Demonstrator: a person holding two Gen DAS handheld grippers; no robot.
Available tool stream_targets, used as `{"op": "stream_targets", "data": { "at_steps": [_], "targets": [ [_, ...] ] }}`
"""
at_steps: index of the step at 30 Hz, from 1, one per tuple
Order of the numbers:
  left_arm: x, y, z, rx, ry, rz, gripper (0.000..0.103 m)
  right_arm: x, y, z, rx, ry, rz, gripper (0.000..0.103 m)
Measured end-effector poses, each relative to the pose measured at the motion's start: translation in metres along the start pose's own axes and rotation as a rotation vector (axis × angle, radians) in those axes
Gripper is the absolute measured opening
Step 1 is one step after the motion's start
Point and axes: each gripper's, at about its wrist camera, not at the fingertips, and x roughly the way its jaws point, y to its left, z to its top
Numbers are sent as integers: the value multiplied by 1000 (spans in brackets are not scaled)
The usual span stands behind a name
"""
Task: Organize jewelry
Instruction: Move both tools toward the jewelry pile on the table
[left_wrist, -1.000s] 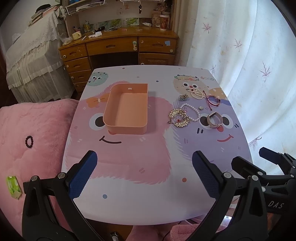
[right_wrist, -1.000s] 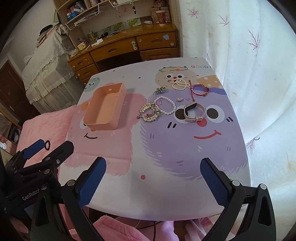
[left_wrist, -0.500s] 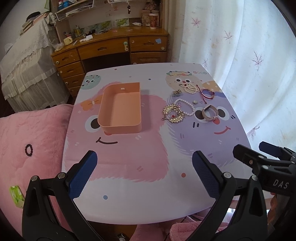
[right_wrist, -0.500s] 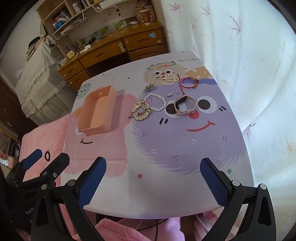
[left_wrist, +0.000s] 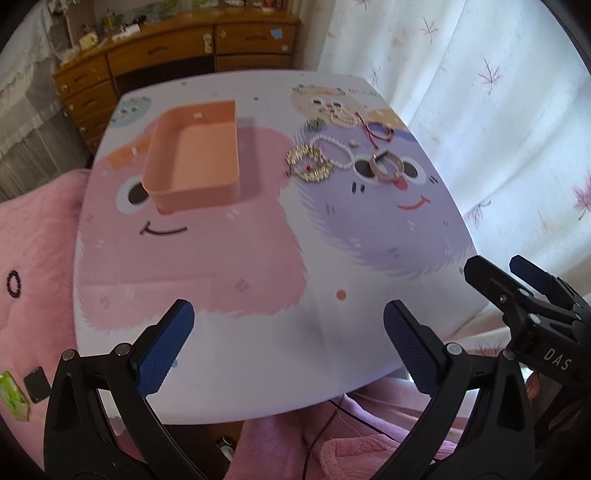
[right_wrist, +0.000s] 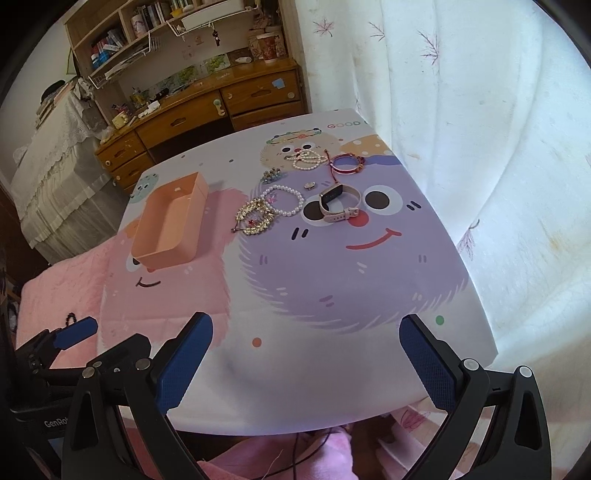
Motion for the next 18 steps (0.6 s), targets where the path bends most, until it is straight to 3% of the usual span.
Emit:
{"op": "stream_targets", "data": {
  "at_steps": [8, 13, 18],
  "targets": [
    [15, 13, -3, 42, 31, -59, 102, -10, 13, -23, 28, -41, 14, 103],
    [11, 2, 15, 147, -16, -49, 102, -19, 15, -20, 43, -77, 31, 103],
    [11, -17, 31, 286, -76, -10, 102, -11, 2, -9, 116, -53, 56, 103]
  ]
}}
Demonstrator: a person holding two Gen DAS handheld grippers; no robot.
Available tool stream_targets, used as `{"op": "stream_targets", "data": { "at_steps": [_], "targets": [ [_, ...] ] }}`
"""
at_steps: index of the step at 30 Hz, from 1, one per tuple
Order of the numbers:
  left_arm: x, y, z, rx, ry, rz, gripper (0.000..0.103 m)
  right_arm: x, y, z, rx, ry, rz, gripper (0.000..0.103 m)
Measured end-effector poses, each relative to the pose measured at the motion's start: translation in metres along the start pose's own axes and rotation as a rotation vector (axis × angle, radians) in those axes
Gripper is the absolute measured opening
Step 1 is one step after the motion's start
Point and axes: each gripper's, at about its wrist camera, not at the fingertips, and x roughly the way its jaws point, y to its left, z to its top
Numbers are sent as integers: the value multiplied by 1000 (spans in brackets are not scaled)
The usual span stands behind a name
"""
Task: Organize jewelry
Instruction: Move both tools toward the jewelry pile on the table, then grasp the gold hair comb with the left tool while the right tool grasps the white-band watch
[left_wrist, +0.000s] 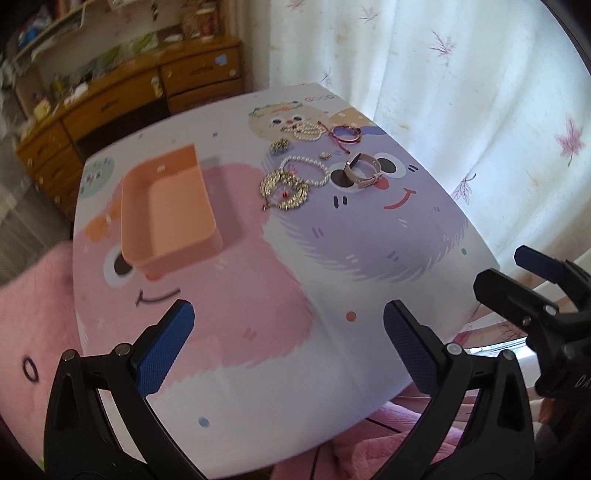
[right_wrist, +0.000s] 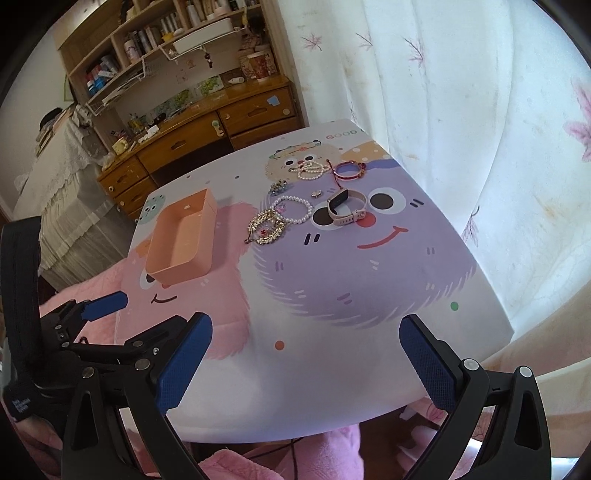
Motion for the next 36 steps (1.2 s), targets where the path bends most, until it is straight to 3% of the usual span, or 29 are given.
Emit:
{"op": "stream_targets", "data": {
  "at_steps": [6, 13, 16, 22, 29, 33, 36],
  "targets": [
    [13, -16, 19, 135, -35, 36, 102, 27, -27, 27, 127, 38, 25, 103],
    [47, -35, 52, 215, -32, 60, 100, 78, -65, 82, 294, 81, 87, 102],
    [70, -44, 67, 244, -36, 82, 96, 103, -77, 108, 305, 81, 93, 96],
    [128, -51, 88, 251, -35, 130, 76, 168, -85, 143, 224, 115, 82, 78],
    [196, -43, 105, 191, 53, 190, 59, 243, -80, 167, 55, 198, 81, 64],
    [219, -38, 111, 175, 76, 197, 57, 268, -74, 171, 23, 242, 86, 54],
    [233, -35, 116, 186, 83, 203, 57, 280, -69, 177, -39, 233, 85, 52]
  ]
}}
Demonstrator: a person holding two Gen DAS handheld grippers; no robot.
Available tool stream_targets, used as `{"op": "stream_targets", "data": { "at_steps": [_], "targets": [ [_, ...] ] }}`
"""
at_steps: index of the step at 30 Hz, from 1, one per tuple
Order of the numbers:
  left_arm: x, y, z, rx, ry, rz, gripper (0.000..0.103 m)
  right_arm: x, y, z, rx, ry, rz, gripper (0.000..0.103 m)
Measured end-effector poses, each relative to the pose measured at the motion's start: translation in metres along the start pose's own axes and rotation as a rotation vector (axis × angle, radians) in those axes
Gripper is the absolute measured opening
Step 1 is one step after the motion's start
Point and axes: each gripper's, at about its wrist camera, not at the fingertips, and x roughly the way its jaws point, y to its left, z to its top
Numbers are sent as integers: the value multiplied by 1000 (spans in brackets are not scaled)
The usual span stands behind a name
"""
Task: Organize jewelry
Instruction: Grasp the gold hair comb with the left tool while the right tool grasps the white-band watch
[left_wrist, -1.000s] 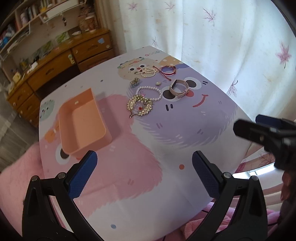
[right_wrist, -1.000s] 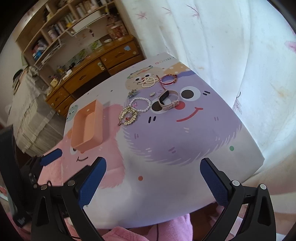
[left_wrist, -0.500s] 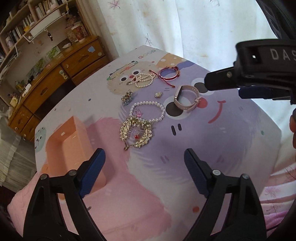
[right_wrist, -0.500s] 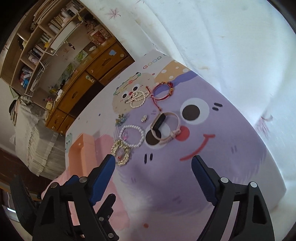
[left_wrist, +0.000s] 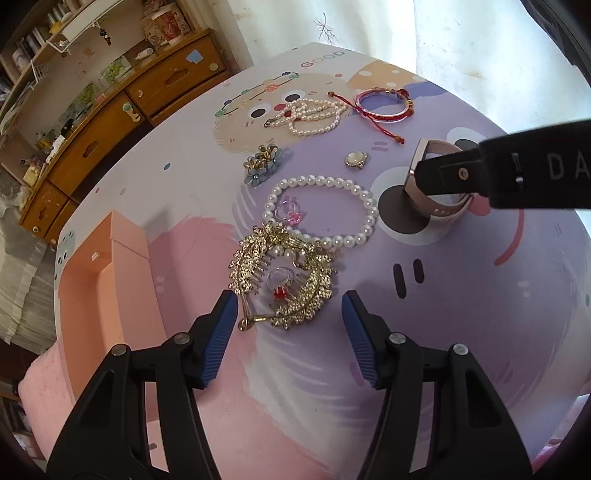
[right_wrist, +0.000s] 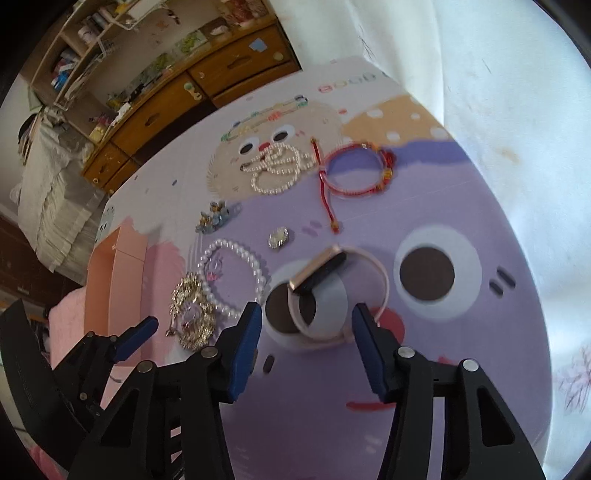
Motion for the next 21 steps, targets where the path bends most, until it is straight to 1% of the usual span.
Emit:
{"op": "stream_targets", "data": {
  "at_steps": [2, 4, 6, 7, 8, 9, 11, 13, 17, 19, 21],
  "targets": [
    [6, 1, 3, 3, 11, 7, 57, 12, 3, 5, -36, 28, -4, 51],
    [10, 0, 8, -8, 20, 20, 57, 19, 5, 6, -37, 42, 4, 47],
    [16, 3, 14, -29, 24, 22, 57, 27, 5, 9, -28, 59, 13, 39],
    [18, 4, 16, -39, 26, 26, 58, 28, 6, 7, -25, 67, 12, 37],
    [17, 4, 16, -45, 27, 30, 62, 33, 6, 10, -25, 74, 11, 34],
    [20, 5, 18, -49, 27, 36, 65, 29, 5, 5, -28, 67, 17, 33],
    [22, 7, 20, -48, 25, 53, 78, 34, 7, 9, -38, 69, 31, 31],
    [26, 10, 24, -47, 23, 57, 82, 36, 7, 10, -52, 69, 36, 31],
    [32, 23, 28, -79, 23, -9, 83, 34, 5, 7, -67, 72, 47, 31],
    [38, 33, 29, -129, 40, -69, 83, 35, 4, 7, -61, 78, 54, 31],
    [43, 44, 26, -203, 72, -137, 83, 32, 0, 5, -51, 87, 60, 30]
  ]
}}
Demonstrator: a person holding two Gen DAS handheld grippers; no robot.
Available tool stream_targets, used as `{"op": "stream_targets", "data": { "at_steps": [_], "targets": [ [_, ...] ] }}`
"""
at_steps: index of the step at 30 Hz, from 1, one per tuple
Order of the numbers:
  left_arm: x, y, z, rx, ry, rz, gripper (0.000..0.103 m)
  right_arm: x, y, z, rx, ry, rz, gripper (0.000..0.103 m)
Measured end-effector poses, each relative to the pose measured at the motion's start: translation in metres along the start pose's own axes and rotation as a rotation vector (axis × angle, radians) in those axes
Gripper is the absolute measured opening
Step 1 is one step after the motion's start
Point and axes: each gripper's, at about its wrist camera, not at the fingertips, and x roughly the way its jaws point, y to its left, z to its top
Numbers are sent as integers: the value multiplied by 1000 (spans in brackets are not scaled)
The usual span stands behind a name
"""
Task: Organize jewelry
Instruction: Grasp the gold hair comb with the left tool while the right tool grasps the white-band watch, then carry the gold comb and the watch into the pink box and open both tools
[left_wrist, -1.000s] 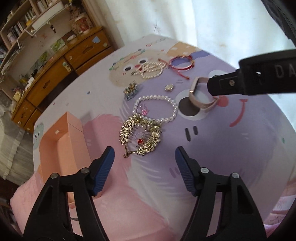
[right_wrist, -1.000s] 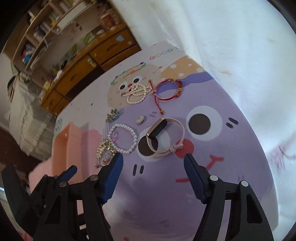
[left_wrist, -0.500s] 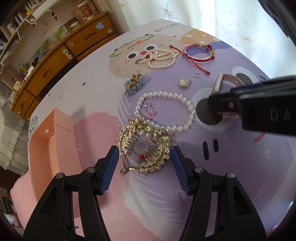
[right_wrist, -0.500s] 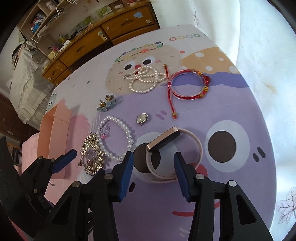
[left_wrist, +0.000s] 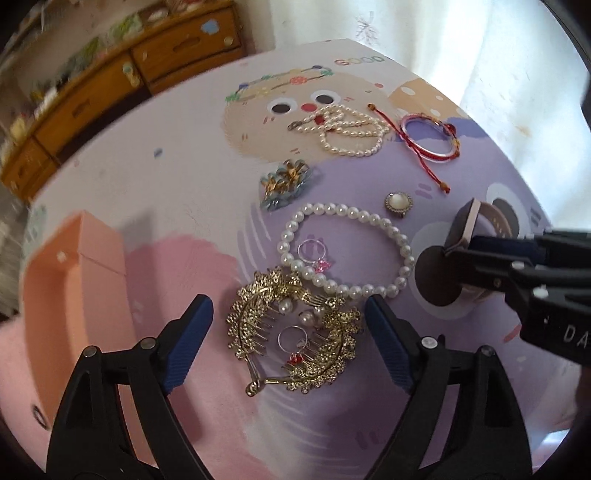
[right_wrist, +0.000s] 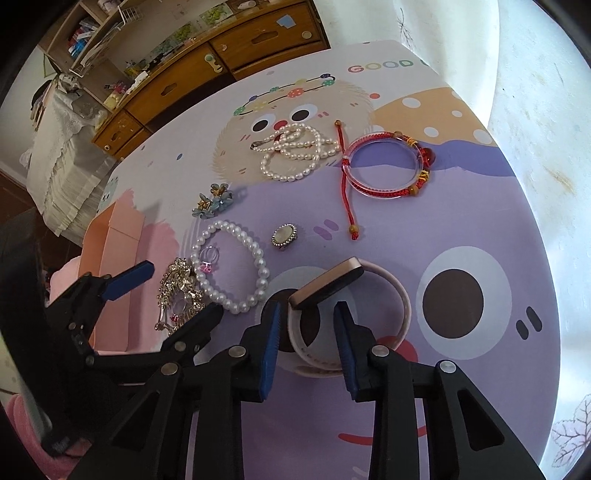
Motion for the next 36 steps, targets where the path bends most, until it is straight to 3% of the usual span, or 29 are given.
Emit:
{"op": "stream_targets", "data": {
  "at_steps": [2, 5, 7, 12, 14, 22, 36],
  "targets": [
    [1, 10, 0, -53, 12, -30, 81, 1, 0, 1, 6, 8, 5, 30],
    [-1, 11, -2, -32, 16, -29, 73, 1, -1, 0, 7, 14, 4, 30],
    [-3, 12, -5, -28, 13, -33, 72, -1, -2, -2, 7, 11, 5, 29],
    [-1, 10, -7, -36, 10, -20, 71, -5, 0, -3, -15, -9, 14, 8],
    [-5, 9, -9, -41, 5, -13, 71, -6, 5, -3, -45, -12, 20, 4],
    [-37, 10, -15, -41, -67, 5, 71, -14, 5, -3, -38, -35, 53, 3],
    [-124, 13, -22, -61, -158, -5, 71, -65, 32, -15, -118, -159, 238, 3]
  ]
}}
